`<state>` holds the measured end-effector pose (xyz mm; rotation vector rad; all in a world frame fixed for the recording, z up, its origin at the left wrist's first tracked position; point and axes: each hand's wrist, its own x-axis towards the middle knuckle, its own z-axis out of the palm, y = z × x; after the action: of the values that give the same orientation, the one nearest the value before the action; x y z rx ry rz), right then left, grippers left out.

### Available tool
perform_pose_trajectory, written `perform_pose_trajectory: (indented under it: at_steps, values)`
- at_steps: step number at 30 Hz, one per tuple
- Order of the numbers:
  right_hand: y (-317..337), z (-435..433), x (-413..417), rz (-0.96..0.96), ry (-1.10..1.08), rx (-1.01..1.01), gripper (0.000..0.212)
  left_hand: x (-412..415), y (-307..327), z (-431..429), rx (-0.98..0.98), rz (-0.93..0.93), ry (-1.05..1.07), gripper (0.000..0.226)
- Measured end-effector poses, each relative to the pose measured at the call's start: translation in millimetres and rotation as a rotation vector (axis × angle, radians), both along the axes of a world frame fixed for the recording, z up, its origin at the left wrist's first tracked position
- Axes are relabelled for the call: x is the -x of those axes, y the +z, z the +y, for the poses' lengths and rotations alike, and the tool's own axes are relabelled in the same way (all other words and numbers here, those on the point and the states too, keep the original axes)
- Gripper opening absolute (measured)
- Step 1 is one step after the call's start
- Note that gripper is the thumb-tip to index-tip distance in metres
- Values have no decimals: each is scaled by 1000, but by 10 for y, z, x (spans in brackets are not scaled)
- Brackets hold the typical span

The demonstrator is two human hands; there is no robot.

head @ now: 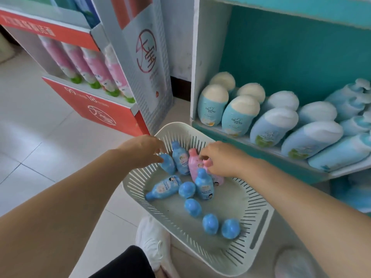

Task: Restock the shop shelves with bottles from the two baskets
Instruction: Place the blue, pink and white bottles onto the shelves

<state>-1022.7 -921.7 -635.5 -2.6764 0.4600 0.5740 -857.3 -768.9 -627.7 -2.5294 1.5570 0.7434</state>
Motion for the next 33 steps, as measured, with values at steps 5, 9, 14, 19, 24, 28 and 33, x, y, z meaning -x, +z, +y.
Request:
perform_pose_trajectory:
  at_steps: [5,9,14,19,24,28,33]
  values:
    - [-366,-59,-24,90,-41,-5,23,-120,-131,-46,75,75,83,31]
    - [-574,-119,-32,148,-65,40,26,-93,-258,-118,97,122,90,29]
    - [-815,-2,-101,163,-44,61,28,-28,-399,-233,102,179,89,32]
    - [-1038,156,-122,222,82,72,46,1,-475,-237,104,191,87,32]
    - [-1149,126,-17,196,82,103,44,85,-578,-120,-28,156,29,33]
    - [-1115,17,65,182,64,34,34,233,-581,-126,-117,157,-48,36]
    - [-956,-55,112,113,11,-17,23,419,-582,-210,-96,211,-63,39]
